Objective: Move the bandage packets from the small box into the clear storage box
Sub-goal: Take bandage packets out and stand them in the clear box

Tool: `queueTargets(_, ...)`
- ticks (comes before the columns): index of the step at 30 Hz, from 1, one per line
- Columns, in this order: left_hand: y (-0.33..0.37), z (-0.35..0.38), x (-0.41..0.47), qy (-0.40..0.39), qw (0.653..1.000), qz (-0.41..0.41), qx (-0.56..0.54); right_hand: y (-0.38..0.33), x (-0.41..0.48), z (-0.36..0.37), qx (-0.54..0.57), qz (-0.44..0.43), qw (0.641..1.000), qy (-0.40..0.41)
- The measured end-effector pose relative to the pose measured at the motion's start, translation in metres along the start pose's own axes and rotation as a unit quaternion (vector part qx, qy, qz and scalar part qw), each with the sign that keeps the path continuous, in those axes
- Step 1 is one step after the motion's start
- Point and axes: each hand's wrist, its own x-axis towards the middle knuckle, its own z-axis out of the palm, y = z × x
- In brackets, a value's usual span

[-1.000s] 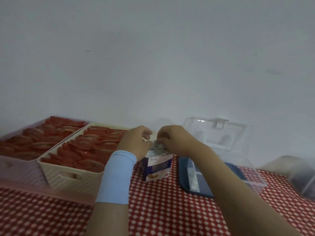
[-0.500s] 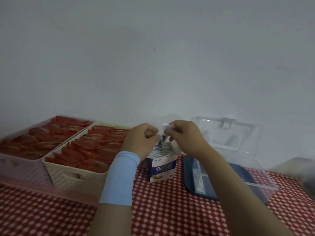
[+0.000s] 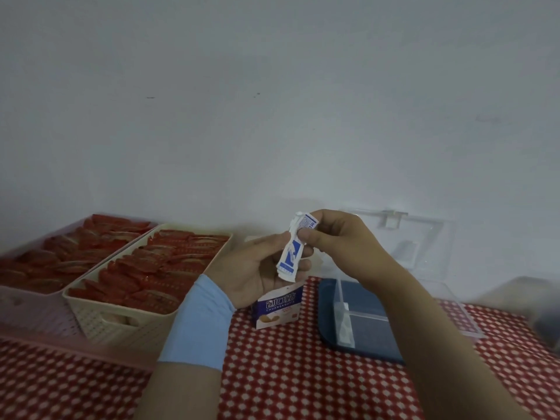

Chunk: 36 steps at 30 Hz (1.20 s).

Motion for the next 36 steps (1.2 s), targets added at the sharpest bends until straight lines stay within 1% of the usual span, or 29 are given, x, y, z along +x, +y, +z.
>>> queueTargets(3, -0.004, -0.002, -0.003, -0.007, 0.999, 0.007, -0.03, -0.002, -0.002, 0.001, 0.014, -0.001, 0.999, -0.034)
queueTargets(4, -0.003, -0.002, -0.004, -0.007, 0.999, 0.01, -0.032, -0.003, -0.002, 0.003, 0.012, 0.0, 0.999, -0.031)
queueTargets(5, -0.002, -0.002, -0.005, -0.006, 1.0, 0.01, -0.029, -0.002, -0.001, 0.005, -0.003, 0.0, 1.0, -0.014)
queueTargets(7, -0.001, -0.003, -0.003, 0.006, 1.0, 0.015, -0.024, 0.002, -0.001, 0.008, -0.069, -0.011, 0.996, 0.047)
queueTargets(8, 0.0, -0.003, -0.002, 0.018, 0.999, 0.018, -0.026, 0.001, -0.003, 0.009, -0.088, -0.023, 0.994, 0.062)
queueTargets(10, 0.001, -0.004, 0.0, 0.042, 0.998, 0.021, -0.031, 0.001, -0.009, 0.013, -0.098, -0.049, 0.993, 0.033)
queueTargets(12, 0.002, -0.004, 0.0, 0.037, 0.999, 0.013, -0.036, 0.0, -0.012, 0.019, -0.148, -0.072, 0.986, -0.013)
queueTargets(13, 0.003, -0.002, 0.0, 0.029, 0.999, 0.008, -0.04, 0.0, -0.011, 0.021, -0.168, -0.085, 0.982, -0.023)
queueTargets(17, 0.003, -0.002, -0.001, 0.018, 0.999, 0.01, -0.05, 0.0, -0.006, 0.025, -0.19, -0.115, 0.975, -0.01)
queueTargets(19, 0.002, -0.006, 0.0, 0.028, 0.998, 0.013, -0.06, 0.0, -0.003, 0.024, -0.195, -0.102, 0.975, -0.029)
queueTargets(22, 0.003, -0.014, 0.003, 0.046, 0.995, 0.034, -0.083, -0.001, 0.004, 0.023, -0.159, -0.064, 0.983, -0.072)
queueTargets(24, 0.007, -0.02, 0.001, 0.092, 0.991, 0.056, -0.077, 0.003, 0.014, 0.02, -0.128, -0.055, 0.989, -0.044)
queueTargets(25, 0.009, -0.023, 0.0, 0.119, 0.989, 0.064, -0.068, 0.007, 0.02, 0.018, -0.139, -0.05, 0.989, -0.013)
queueTargets(26, 0.011, -0.026, -0.002, 0.141, 0.986, 0.072, -0.055, 0.01, 0.025, 0.016, -0.18, -0.042, 0.983, 0.012)
queueTargets(27, 0.013, -0.028, -0.004, 0.155, 0.984, 0.08, -0.039, 0.014, 0.03, 0.014, -0.242, -0.03, 0.97, 0.02)
queueTargets(28, 0.014, -0.031, -0.005, 0.17, 0.981, 0.087, -0.022, 0.017, 0.034, 0.014, -0.306, -0.017, 0.952, 0.008)
queueTargets(30, 0.015, -0.034, -0.005, 0.197, 0.976, 0.095, 0.001, 0.021, 0.039, 0.019, -0.393, 0.011, 0.918, -0.046)
queueTargets(32, 0.014, -0.034, -0.005, 0.214, 0.972, 0.101, 0.01, 0.022, 0.042, 0.027, -0.458, 0.022, 0.883, -0.098)
queueTargets(33, 0.013, -0.034, -0.005, 0.22, 0.97, 0.104, 0.014, 0.022, 0.043, 0.031, -0.484, 0.019, 0.868, -0.111)
queueTargets(34, 0.013, -0.033, -0.004, 0.225, 0.968, 0.105, 0.018, 0.023, 0.043, 0.034, -0.499, 0.016, 0.859, -0.116)
queueTargets(36, 0.012, -0.033, -0.004, 0.234, 0.966, 0.105, 0.026, 0.023, 0.044, 0.038, -0.511, 0.011, 0.852, -0.116)
